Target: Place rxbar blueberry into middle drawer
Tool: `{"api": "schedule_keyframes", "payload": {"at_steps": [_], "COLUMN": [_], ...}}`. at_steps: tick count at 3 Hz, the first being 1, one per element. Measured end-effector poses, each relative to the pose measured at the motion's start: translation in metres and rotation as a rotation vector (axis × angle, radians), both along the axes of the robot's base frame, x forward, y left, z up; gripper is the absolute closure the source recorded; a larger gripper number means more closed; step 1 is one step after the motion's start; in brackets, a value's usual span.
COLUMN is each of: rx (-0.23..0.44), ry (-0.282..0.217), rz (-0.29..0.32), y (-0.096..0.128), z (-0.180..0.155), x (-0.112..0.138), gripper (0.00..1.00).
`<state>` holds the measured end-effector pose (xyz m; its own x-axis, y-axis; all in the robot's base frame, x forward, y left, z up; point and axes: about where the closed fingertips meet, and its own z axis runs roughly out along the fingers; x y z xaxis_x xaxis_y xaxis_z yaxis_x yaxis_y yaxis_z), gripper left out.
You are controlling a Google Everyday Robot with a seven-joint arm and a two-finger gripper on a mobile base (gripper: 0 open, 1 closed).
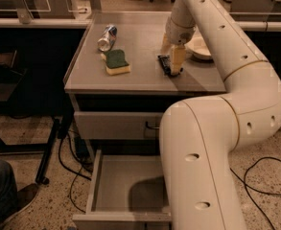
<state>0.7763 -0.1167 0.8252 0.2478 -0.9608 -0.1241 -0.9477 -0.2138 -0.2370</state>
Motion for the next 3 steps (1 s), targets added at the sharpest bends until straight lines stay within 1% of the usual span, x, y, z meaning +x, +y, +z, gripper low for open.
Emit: {"api": "schedule_keyframes", "payload": {"at_steps": [1, 2, 3], "rx": [0.000, 0.000, 0.000], "ry": [0.000, 0.000, -0.001], "rz": [0.000, 0.000, -0.001], "y": [0.0000, 0.0000, -0.0002], "z": [0.0000, 0.0021, 0.0042], "x": [0.0000, -0.0001, -0.0001], "gripper": [0.79, 1.00, 1.00]}}
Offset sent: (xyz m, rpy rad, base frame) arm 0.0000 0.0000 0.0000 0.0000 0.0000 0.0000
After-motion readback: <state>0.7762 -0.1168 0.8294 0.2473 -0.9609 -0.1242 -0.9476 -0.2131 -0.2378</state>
